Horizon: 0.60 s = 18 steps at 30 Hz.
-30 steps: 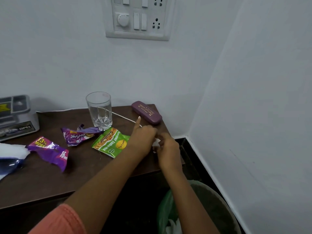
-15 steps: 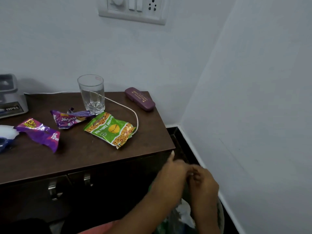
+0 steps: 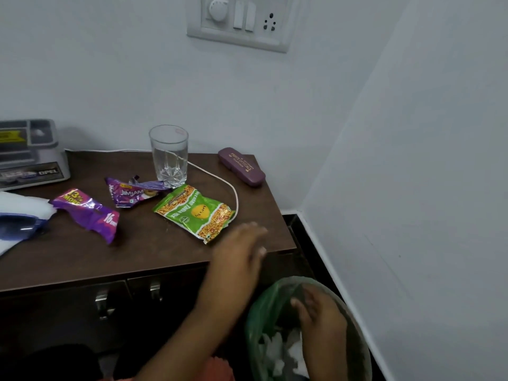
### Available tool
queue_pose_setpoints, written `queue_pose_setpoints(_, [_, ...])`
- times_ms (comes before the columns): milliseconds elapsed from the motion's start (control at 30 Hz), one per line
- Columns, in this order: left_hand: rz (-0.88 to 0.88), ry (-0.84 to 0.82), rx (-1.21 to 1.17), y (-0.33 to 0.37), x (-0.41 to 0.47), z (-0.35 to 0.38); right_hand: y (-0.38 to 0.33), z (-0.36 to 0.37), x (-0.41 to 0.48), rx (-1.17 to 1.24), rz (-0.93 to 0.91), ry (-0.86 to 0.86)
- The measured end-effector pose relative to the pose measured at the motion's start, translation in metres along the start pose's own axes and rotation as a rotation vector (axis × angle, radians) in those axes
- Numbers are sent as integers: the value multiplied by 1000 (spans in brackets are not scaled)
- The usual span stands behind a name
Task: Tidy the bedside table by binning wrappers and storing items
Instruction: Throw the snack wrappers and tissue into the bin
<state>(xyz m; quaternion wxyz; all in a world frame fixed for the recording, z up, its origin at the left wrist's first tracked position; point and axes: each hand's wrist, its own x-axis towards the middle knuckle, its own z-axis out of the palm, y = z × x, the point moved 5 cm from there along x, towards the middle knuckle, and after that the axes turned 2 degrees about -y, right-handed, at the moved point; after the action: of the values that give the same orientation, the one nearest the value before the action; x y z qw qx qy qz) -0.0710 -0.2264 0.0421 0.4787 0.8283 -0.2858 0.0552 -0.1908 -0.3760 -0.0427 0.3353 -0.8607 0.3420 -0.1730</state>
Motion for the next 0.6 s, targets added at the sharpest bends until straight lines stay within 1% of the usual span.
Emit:
queue_pose_setpoints(33, [-29, 114, 12, -15, 10, -23, -24, 1, 5, 53, -38, 15])
queue_pose_setpoints(67, [-110, 203, 11, -34, 19, -43, -50, 5, 9, 75, -92, 24])
queue_pose_setpoints(100, [-235, 263, -9, -58, 27, -59, -75, 9, 14, 100, -164, 28])
queue_pose_setpoints(167, [-523, 313, -124, -105, 34, -78, -114, 20, 26, 178, -227, -3])
queue_pose_setpoints(200, [-614, 318, -204, -124, 36, -82, -128, 27, 32, 210, -241, -34])
queue_pose_setpoints(267, [-653, 301, -244, -141, 36, -83, -149, 41, 46, 259, -244, -67])
queue_pose_setpoints(400, [-688, 268, -133, -143, 38, -89, -170, 64, 73, 221, -190, -122])
queue_pose_setpoints(533, [-665, 226, -163, -135, 48, -95, -173, 76, 83, 247, -99, -194])
queue_pose_setpoints(600, [-654, 239, -191, -132, 47, -101, -172, 76, 84, 275, -78, -197])
